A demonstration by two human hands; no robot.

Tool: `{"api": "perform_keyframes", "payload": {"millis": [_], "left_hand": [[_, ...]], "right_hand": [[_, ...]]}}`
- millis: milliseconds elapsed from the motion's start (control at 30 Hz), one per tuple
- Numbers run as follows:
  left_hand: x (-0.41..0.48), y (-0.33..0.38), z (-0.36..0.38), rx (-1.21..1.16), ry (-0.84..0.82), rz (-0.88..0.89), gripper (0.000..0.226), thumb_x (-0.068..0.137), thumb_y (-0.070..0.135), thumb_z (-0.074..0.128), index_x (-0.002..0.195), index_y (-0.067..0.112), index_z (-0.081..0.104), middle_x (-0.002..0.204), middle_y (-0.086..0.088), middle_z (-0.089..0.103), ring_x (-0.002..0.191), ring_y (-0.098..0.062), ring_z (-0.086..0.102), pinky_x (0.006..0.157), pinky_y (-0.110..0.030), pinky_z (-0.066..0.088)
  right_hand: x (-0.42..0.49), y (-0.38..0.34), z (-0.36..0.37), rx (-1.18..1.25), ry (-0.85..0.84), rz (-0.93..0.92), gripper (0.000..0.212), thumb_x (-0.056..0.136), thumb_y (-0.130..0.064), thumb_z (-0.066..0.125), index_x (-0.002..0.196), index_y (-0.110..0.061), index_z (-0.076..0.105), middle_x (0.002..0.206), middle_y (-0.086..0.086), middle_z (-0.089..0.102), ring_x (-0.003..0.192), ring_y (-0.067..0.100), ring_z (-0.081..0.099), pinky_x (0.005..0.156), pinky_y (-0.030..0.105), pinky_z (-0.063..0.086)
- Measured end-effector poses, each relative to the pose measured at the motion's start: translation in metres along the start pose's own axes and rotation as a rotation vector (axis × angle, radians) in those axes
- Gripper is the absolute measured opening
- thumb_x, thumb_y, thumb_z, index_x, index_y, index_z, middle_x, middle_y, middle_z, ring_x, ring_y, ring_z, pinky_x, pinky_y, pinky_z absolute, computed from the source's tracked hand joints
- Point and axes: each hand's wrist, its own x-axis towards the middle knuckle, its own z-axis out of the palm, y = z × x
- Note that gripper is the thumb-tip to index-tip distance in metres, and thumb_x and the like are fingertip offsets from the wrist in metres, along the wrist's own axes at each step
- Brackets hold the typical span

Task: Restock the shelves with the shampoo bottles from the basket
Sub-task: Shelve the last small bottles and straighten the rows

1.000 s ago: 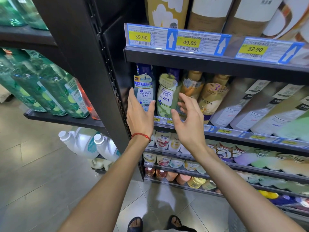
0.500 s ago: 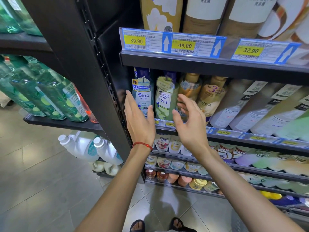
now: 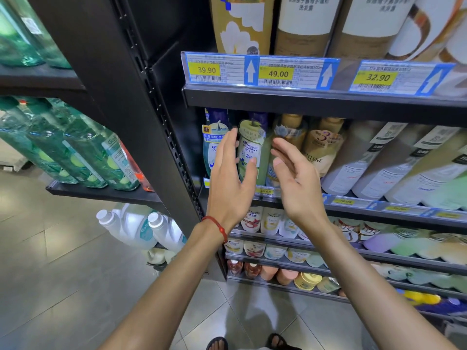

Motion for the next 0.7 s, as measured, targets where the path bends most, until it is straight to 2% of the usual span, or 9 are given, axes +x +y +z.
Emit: {"api": "perform_keyframes", "payload": {"millis": [100,233,333,500,600,700], "left_hand": [[0.005,-0.002,0.001,0.08,-0.047,-0.022,0.065,0.105,0.031,0.05,0.161,0.018,0.02,0.164,0.002,0.032,0.143,-0.011,0.041,0.109,-0.044,0.047],[0.006,-0.001,0.004,0.188,-0.066,-0.034,0.068,0.103,0.038,0.049,0.161,0.024,0.016,0.163,0.003,0.034,0.144,-0.018,0.041,0.11,-0.047,0.046],[0.008,0.0,0.005,0.17,-0.067,-0.055,0.07,0.102,0.036,0.05,0.161,0.019,0.017,0.165,0.002,0.03,0.149,-0.017,0.034,0.113,-0.046,0.043],[0.011,0.003,0.006,0.142,-0.138,-0.099,0.069,0.102,0.032,0.05,0.161,0.018,0.017,0.164,-0.003,0.033,0.137,-0.026,0.052,0.111,-0.048,0.045],[0.012,0.005,0.009,0.06,-0.13,-0.126,0.066,0.101,0.021,0.054,0.158,0.011,0.024,0.159,-0.006,0.041,0.144,-0.022,0.043,0.117,-0.044,0.04],[0.008,0.005,0.008,0.01,-0.097,-0.162,0.067,0.1,0.017,0.055,0.159,0.012,0.025,0.16,-0.003,0.04,0.149,-0.016,0.036,0.121,-0.042,0.034]], "right_hand": [[0.002,0.0,-0.002,0.031,-0.013,0.021,0.043,0.109,-0.006,0.048,0.15,-0.016,0.054,0.146,-0.004,0.06,0.133,-0.001,0.057,0.11,0.013,0.043],[0.004,0.0,-0.007,0.05,-0.046,0.035,0.042,0.109,-0.006,0.048,0.15,-0.017,0.054,0.144,-0.006,0.06,0.136,0.002,0.056,0.117,0.023,0.043],[0.004,-0.001,-0.008,0.036,-0.057,0.033,0.042,0.109,-0.007,0.048,0.149,-0.019,0.054,0.145,-0.006,0.061,0.135,0.0,0.056,0.117,0.023,0.043],[0.004,-0.002,-0.008,0.047,-0.057,0.032,0.041,0.109,-0.007,0.049,0.149,-0.017,0.055,0.143,-0.005,0.062,0.134,0.001,0.057,0.114,0.021,0.044],[0.003,-0.002,-0.009,0.046,-0.064,0.032,0.042,0.109,-0.007,0.048,0.149,-0.018,0.055,0.143,-0.007,0.061,0.135,0.0,0.056,0.114,0.02,0.043],[0.003,-0.001,-0.009,0.038,-0.086,0.027,0.044,0.109,-0.007,0.048,0.151,-0.018,0.052,0.149,-0.004,0.059,0.137,0.0,0.053,0.117,0.02,0.041]]}}
